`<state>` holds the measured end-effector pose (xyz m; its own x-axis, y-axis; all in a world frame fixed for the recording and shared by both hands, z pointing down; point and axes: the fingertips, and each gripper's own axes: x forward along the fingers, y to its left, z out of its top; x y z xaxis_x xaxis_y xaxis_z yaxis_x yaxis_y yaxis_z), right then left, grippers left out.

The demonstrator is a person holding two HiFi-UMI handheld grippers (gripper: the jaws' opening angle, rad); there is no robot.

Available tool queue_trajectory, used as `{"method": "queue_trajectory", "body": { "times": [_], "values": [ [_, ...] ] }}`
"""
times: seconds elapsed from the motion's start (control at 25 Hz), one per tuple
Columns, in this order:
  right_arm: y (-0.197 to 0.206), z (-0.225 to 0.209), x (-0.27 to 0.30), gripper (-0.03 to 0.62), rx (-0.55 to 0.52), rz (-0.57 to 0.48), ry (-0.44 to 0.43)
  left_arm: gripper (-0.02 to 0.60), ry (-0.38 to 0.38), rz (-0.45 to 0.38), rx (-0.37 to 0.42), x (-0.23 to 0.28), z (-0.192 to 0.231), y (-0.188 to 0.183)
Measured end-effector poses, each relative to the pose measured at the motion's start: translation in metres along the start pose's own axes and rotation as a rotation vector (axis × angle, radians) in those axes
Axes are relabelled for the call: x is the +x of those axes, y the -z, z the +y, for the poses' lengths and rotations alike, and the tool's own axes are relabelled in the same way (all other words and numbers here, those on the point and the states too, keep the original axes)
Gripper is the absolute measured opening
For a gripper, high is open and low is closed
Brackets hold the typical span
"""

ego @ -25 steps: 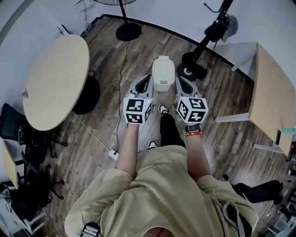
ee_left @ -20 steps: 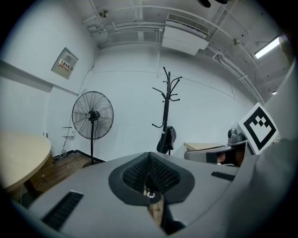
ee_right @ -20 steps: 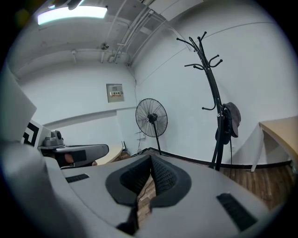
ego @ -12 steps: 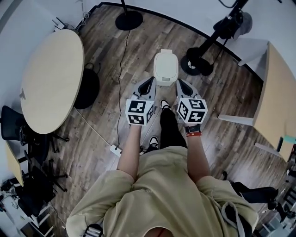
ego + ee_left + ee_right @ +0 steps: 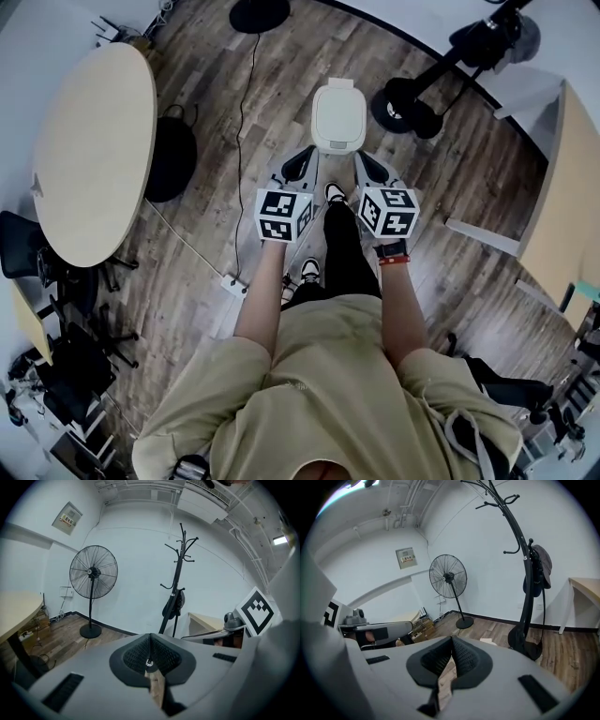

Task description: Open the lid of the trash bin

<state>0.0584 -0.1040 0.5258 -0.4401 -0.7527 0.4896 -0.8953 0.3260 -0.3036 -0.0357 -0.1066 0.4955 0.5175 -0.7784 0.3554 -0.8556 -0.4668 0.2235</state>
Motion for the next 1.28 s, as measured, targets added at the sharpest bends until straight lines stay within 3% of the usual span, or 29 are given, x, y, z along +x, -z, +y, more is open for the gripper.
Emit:
{"method": "queue_trajectory", "body": {
  "times": [0.76, 1.28],
  "values": [
    [0.081, 0.0, -0.004, 0.016, 0.035, 0.241, -0.04, 0.021, 0.031, 0.107, -0.005, -0.012, 0.003, 0.039],
    [0.108, 0.005, -0.007, 0.015, 0.034, 0.343, -0.058, 0.021, 0.106, 0.133, -0.014, -0.017, -0.007, 0.049]
  ]
}}
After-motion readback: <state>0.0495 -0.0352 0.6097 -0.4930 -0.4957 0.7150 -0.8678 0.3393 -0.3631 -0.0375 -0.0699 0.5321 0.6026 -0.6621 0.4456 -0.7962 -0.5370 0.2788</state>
